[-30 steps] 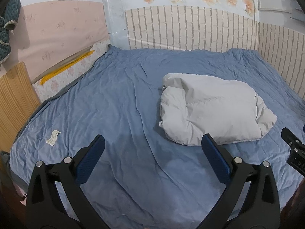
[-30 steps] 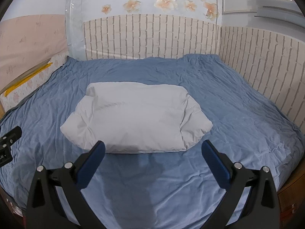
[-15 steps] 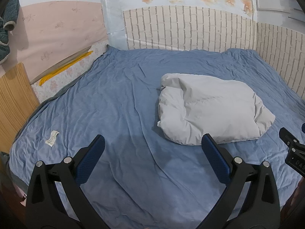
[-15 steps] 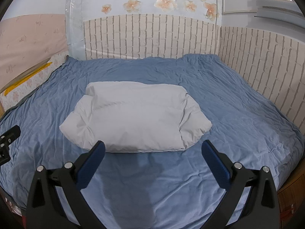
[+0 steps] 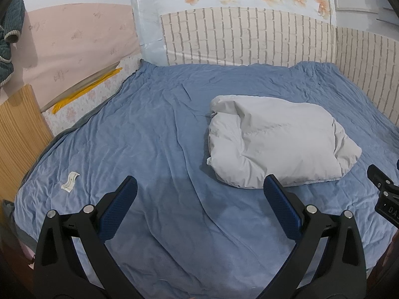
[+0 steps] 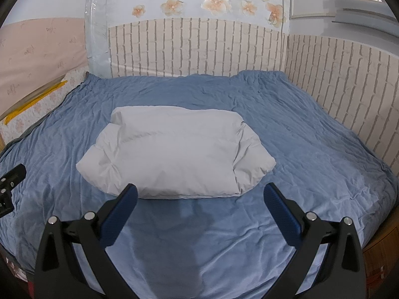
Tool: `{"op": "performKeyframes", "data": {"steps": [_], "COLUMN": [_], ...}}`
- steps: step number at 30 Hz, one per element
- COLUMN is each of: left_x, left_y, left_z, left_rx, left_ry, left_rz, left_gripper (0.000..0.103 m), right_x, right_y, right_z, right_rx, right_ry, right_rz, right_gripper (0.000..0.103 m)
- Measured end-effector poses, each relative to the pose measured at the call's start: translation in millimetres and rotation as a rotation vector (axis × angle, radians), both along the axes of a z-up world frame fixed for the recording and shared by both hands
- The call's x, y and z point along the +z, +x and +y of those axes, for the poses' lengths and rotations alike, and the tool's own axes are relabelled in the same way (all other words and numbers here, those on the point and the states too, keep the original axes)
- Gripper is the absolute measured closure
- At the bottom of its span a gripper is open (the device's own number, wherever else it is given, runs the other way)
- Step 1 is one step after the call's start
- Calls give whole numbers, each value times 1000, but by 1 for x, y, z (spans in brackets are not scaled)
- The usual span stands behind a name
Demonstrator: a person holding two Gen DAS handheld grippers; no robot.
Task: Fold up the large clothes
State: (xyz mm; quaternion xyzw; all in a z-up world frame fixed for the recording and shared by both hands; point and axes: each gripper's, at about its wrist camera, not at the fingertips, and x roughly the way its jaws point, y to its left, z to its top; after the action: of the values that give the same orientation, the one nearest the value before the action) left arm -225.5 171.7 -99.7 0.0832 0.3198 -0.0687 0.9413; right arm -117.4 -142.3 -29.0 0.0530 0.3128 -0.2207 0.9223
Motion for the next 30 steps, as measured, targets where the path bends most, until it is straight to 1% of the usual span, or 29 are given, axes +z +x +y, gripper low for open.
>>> {"op": "performKeyframes", "data": {"steps": [18, 30], "left_x": [1, 0], "left_y": [-5, -5], "left_z": [2, 1], "left_rx": [-19, -12], "left_ry": [-14, -4], "left_rz": [-18, -20], "left_gripper": [3, 3], "right_x": [0, -1], "right_y": [-1, -1], "right_z": [-2, -5], "right_rx": [5, 7], "right_ry": [-3, -3], "right_rz": [4, 5], "right_gripper": [2, 2]}}
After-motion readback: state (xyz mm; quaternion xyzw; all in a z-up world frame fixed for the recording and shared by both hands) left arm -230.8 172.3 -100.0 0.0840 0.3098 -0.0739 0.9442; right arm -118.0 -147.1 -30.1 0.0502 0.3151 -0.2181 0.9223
